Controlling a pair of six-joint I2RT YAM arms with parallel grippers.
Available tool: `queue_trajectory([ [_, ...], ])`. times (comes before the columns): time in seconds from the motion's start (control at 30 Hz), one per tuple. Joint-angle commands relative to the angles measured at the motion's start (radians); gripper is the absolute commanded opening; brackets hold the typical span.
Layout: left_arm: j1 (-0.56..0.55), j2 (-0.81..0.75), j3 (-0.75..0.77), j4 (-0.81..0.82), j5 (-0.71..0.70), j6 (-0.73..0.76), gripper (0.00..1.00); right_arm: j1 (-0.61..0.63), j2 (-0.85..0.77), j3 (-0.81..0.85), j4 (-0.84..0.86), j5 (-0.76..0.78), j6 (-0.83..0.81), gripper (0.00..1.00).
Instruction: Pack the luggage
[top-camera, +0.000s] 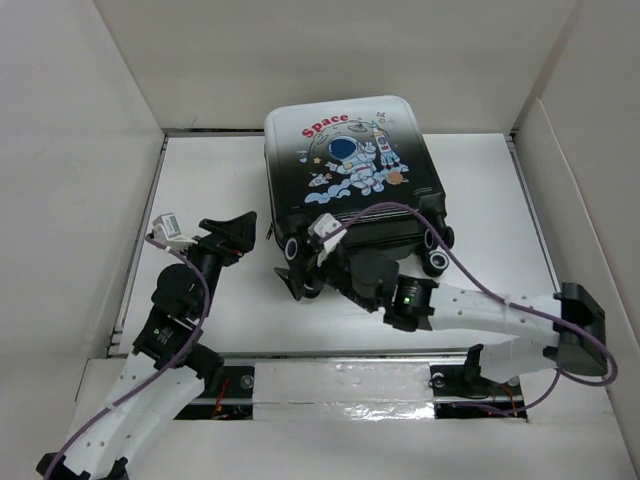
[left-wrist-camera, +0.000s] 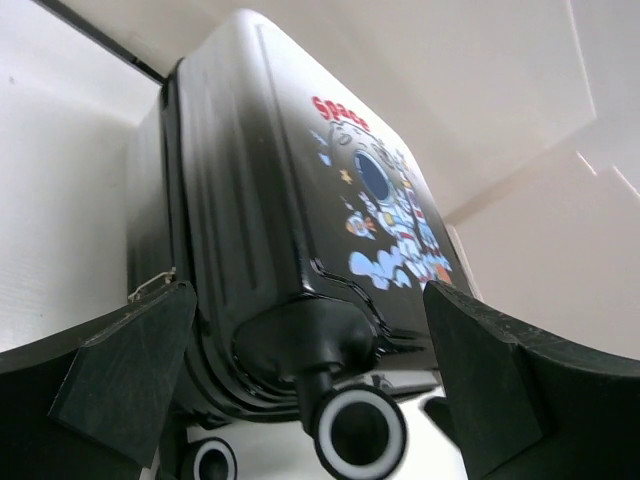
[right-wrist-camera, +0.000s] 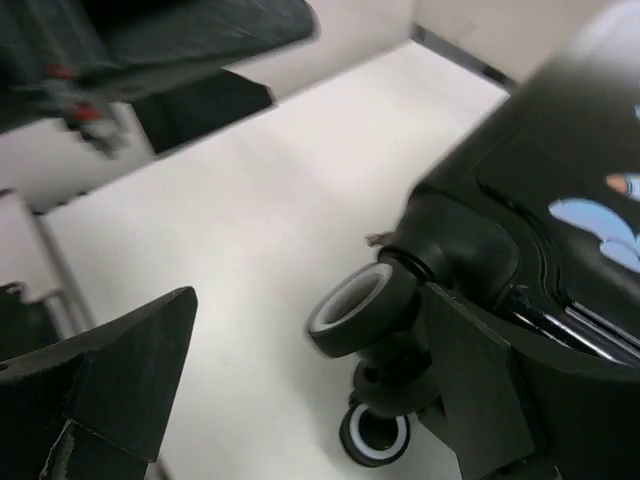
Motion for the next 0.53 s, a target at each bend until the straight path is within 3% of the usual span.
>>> queue_trajectory([
  [0.0, -0.004, -0.032, 0.121, -0.121, 0.087, 0.046, 0.99, 0.043, -0.152, 0.054, -0.09, 0.076, -0.06, 1.0],
  [0.13, -0.004, -0.083, 0.217, -0.195, 0.098, 0.112, 0.99, 0.043, -0.41, -0.008, -0.153, 0.226, -0.143, 1.0],
  [0.17, -0.004, -0.094, 0.233, -0.215, 0.098, 0.127, 0.99, 0.034, -0.46, -0.018, -0.17, 0.323, -0.164, 1.0],
  [0.27, -0.004, -0.126, 0.291, -0.257, 0.094, 0.182, 0.99, -0.047, -0.643, -0.057, -0.247, 0.45, -0.184, 1.0],
  [0.43, -0.004, -0.151, 0.285, -0.281, 0.048, 0.239, 0.99, -0.292, -0.816, -0.084, -0.41, 0.446, -0.123, 1.0],
  [0.5, -0.004, -0.132, 0.276, -0.29, 0.046, 0.224, 0.99, -0.357, -0.814, -0.094, -0.441, 0.342, -0.082, 1.0],
])
